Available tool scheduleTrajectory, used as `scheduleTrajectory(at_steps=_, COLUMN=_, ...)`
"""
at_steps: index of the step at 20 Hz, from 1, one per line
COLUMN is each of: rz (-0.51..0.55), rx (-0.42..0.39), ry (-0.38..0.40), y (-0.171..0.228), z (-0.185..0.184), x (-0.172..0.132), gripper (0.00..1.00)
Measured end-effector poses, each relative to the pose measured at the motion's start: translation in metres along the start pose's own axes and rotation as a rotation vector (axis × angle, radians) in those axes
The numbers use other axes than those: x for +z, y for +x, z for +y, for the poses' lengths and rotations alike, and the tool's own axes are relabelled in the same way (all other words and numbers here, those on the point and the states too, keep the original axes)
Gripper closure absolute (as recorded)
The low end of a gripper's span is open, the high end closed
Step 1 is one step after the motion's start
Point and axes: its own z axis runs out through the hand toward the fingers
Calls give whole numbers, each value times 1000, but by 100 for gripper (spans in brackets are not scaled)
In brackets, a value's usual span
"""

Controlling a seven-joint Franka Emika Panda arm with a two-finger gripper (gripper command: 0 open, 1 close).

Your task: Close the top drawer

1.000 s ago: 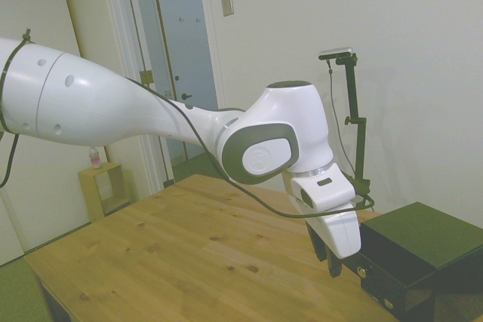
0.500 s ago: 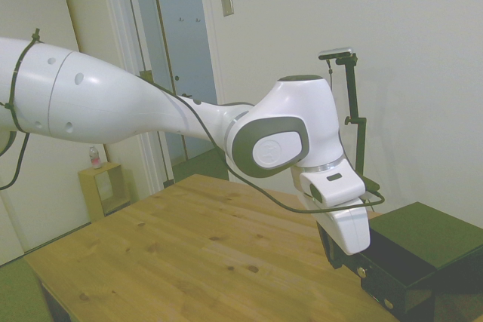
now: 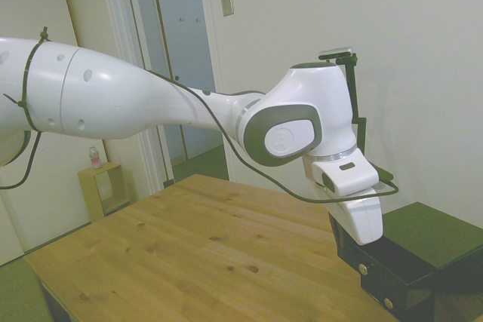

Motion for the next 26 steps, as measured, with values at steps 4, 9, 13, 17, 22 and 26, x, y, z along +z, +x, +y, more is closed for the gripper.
scheduleTrajectory(at_steps=4, rz=4, rx=6, ry=1, y=7, z=-5, x=-2, gripper=100)
scheduleTrajectory(at_steps=9, rz=10, rx=5, ry=-5, y=15, z=-11, x=0, gripper=100)
scheduleTrajectory(at_steps=13, rz=20, rx=-4, ry=-7, y=25, z=-14, x=-1, gripper=100)
scheduleTrajectory(at_steps=17, rz=28, rx=-16, ry=-7, y=31, z=-15, x=0, gripper=100)
scheduleTrajectory(at_steps=22, rz=42, rx=-39, ry=-4, y=36, z=-20, x=-2, gripper=100)
scheduleTrajectory(at_steps=26, rz=52, rx=-52, ry=-9, y=39, z=-23, x=0, gripper=100)
